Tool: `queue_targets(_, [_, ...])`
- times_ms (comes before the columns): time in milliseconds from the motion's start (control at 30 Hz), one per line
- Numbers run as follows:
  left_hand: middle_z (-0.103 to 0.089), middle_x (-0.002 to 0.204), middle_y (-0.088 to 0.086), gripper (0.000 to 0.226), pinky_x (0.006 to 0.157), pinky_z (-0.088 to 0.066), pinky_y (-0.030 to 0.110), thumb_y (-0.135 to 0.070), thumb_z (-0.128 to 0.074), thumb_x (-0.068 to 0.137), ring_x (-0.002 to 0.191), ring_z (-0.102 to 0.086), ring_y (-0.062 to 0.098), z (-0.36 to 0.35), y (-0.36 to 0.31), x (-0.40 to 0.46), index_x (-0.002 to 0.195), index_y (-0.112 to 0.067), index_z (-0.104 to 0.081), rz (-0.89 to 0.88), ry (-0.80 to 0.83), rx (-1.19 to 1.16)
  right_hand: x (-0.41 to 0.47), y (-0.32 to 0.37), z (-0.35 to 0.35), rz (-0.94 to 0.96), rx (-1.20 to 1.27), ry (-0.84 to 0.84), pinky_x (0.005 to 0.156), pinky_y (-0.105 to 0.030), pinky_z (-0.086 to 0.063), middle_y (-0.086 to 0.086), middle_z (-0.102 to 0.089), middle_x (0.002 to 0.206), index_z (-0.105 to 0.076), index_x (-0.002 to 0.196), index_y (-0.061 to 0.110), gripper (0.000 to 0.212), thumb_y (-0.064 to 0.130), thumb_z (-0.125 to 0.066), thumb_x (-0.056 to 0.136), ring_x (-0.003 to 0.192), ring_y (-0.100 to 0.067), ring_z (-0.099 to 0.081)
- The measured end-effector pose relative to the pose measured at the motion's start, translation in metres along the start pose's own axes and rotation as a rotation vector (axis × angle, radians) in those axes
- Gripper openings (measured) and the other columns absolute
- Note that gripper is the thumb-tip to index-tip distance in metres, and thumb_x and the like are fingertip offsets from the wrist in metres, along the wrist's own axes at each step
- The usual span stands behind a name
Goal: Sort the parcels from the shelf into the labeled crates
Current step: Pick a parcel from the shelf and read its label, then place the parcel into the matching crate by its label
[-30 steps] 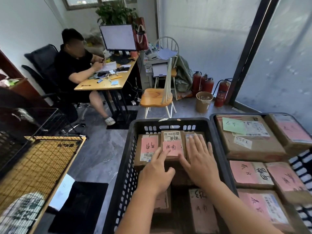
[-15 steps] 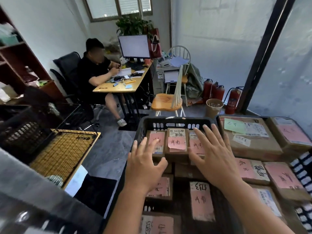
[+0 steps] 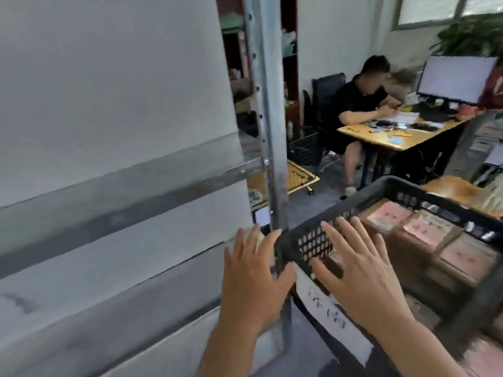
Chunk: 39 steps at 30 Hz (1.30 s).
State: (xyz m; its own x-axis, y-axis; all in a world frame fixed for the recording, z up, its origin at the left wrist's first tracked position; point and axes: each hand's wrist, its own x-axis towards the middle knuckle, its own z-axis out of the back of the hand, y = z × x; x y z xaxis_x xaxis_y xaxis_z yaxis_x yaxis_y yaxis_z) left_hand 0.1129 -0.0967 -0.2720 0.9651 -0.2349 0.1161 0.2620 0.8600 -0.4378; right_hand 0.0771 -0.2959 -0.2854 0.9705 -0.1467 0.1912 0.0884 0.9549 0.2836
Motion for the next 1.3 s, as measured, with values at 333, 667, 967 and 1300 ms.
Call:
queue_targets(333, [-0.001, 0.178, -0.019, 0.065, 0.134, 0.002, 0.050, -0.063, -0.045, 0.103, 0.165, 0.012, 0.013, 0.155, 0.178, -0.222, 0.162, -0.054, -0.021, 0.575, -0.424, 0.015, -0.069, 0.268, -0.027, 0.623, 0.170, 0.128, 0.130, -0.049, 0.005, 0.011, 0.013, 0.173, 0.002, 0.161, 0.048, 0.086, 0.082, -0.003, 0.083, 0.157, -0.010, 0.023])
queue_targets(667, [-0.005, 0.179, -0.013, 0.063, 0.134, -0.008, 0.055, -0.060, -0.047, 0.102, 0.166, 0.006, 0.017, 0.299, 0.324, -0.490, 0.161, -0.054, -0.024, 0.926, -0.683, 0.118, -0.255, 0.561, -0.042, 1.020, 0.345, 0.171, 0.130, -0.053, -0.001, 0.005, -0.003, 0.175, -0.014, 0.163, 0.041, 0.085, 0.078, -0.012, 0.087, 0.161, -0.016, 0.008])
queue_targets(967, [-0.013, 0.178, -0.010, 0.064, 0.134, -0.007, 0.050, -0.057, -0.051, 0.100, 0.166, 0.003, 0.016, 0.381, 0.430, -0.610, 0.160, -0.051, -0.030, 1.056, -0.775, 0.112, -0.356, 0.741, -0.059, 1.201, 0.390, 0.204, 0.129, -0.055, -0.002, 0.004, -0.008, 0.175, -0.015, 0.162, 0.041, 0.081, 0.075, -0.015, 0.088, 0.161, -0.018, 0.004])
queue_targets(1300, [-0.012, 0.178, -0.013, 0.061, 0.134, -0.010, 0.049, -0.057, -0.050, 0.102, 0.165, 0.001, 0.014, 0.462, 0.562, -0.580, 0.159, -0.055, -0.028, 1.051, -0.810, 0.096, -0.308, 0.907, -0.092, 1.216, 0.473, 0.176, 0.129, -0.057, -0.009, 0.001, -0.018, 0.173, -0.015, 0.162, 0.041, 0.087, 0.080, -0.009, 0.084, 0.161, -0.023, -0.007])
